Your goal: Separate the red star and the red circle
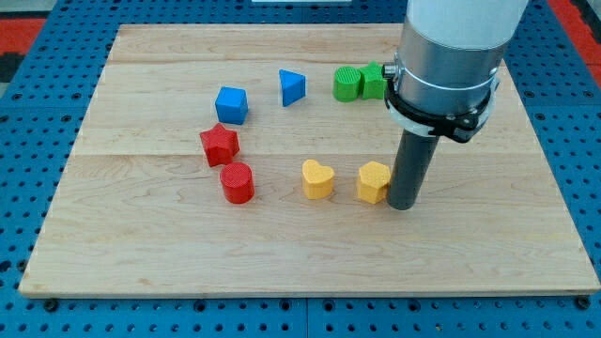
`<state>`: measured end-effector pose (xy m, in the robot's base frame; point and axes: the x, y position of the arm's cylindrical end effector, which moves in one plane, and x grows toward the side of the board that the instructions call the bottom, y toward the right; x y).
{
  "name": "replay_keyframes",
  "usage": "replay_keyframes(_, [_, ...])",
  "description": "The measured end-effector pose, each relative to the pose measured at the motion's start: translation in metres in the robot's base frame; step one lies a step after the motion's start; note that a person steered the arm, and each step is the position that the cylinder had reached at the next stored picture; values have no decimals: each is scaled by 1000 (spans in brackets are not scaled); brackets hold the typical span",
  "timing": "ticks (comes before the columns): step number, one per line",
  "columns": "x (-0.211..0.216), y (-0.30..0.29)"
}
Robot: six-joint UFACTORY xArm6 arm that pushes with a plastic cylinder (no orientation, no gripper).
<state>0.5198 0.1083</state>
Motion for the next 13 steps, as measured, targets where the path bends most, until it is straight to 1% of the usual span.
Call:
replay_keyframes(1, [29, -53])
replay_keyframes(2, [15, -139])
replay_keyframes(3, [-10, -209])
replay_keyframes(4, [-15, -216])
replay_keyframes(5, [-15, -260])
replay_keyframes(6, [-46, -295])
replay_keyframes(7, [-65, -268])
replay_keyframes(8, [-65, -238])
replay_keyframes(13, [-58, -224])
